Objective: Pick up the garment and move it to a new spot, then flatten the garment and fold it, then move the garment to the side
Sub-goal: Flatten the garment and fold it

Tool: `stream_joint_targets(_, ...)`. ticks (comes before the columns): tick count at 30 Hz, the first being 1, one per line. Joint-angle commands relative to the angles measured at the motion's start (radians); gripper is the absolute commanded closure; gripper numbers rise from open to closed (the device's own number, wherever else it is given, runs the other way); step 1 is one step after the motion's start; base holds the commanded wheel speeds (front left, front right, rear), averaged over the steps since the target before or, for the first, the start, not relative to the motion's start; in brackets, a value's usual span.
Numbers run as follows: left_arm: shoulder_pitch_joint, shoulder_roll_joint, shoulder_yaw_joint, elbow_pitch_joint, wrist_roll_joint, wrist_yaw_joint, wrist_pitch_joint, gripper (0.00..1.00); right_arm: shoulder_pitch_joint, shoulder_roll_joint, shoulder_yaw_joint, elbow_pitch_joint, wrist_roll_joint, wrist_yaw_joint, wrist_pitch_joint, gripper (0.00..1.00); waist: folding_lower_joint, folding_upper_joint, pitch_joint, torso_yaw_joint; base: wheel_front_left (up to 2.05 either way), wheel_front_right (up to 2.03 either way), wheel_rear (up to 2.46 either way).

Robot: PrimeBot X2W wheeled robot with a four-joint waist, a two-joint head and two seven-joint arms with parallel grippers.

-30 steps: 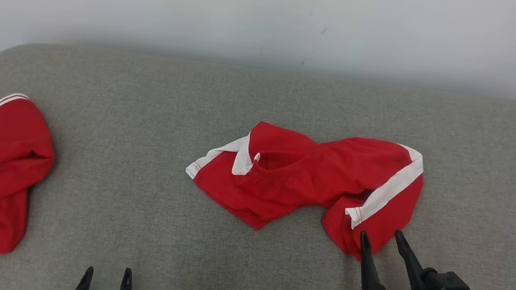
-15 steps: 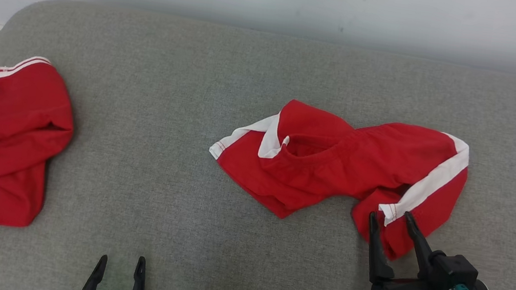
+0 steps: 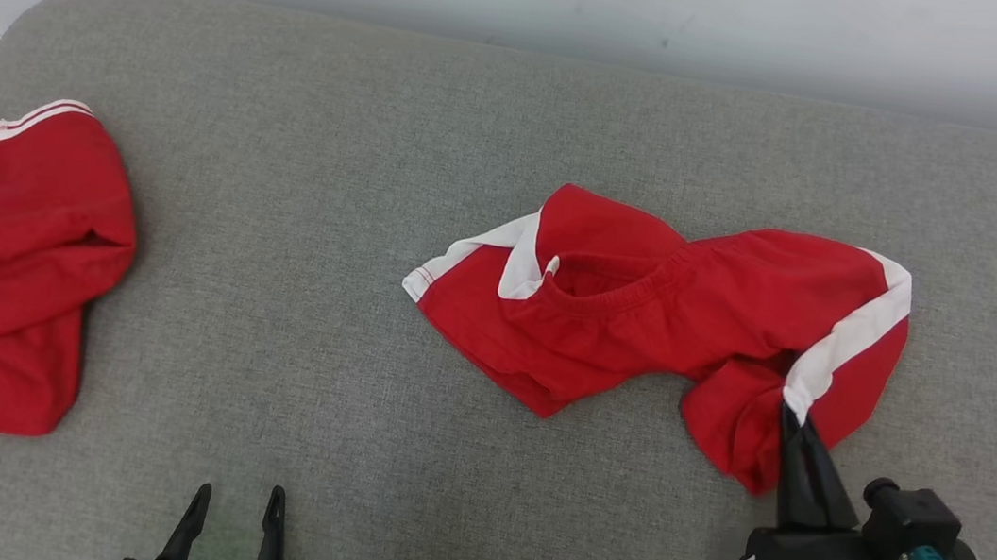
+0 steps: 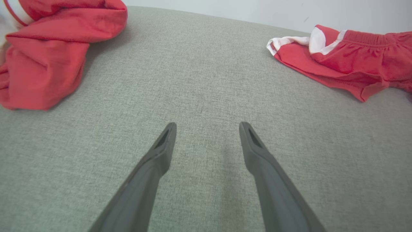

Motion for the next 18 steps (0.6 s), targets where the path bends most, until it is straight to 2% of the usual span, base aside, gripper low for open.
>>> stream_joint_targets(1,-0.012,-0.001,-0.001,0.004,-0.004,0.003,-0.003,0.00,-0.016,0.006,-0.009,-0.019,-0.006,-0.002,0.000,1.00,-0.0001,-0.0001,-0.003,-0.003,0.00,0.00,0.00)
stream_joint_targets(5,-0.005,-0.001,0.004,0.011,0.001,-0.001,-0.003,0.00,-0.018,0.010,-0.018,-0.067,0.000,-0.002,0.000,1.00,-0.0001,-0.0001,-0.019,-0.007,0.00,0.00,0.00)
stream_joint_targets(11,0.023,-0.001,0.019,0.029,0.008,-0.017,-0.003,0.00,-0.069,0.002,0.012,-0.219,0.025,-0.002,0.000,1.00,-0.0001,-0.0001,-0.075,-0.022,0.00,0.00,0.00)
stream_joint_targets(15,0.039,-0.001,0.021,0.038,0.008,-0.026,-0.003,0.00,-0.142,-0.026,0.067,-0.283,0.038,-0.002,0.000,1.00,-0.0001,-0.0001,-0.120,-0.026,0.00,0.00,0.00)
stream_joint_targets(18,0.048,0.000,0.020,0.048,0.012,-0.030,-0.003,0.00,-0.226,-0.052,0.123,-0.279,0.050,-0.002,0.000,1.00,-0.0001,-0.0001,-0.151,-0.020,0.00,0.00,0.00)
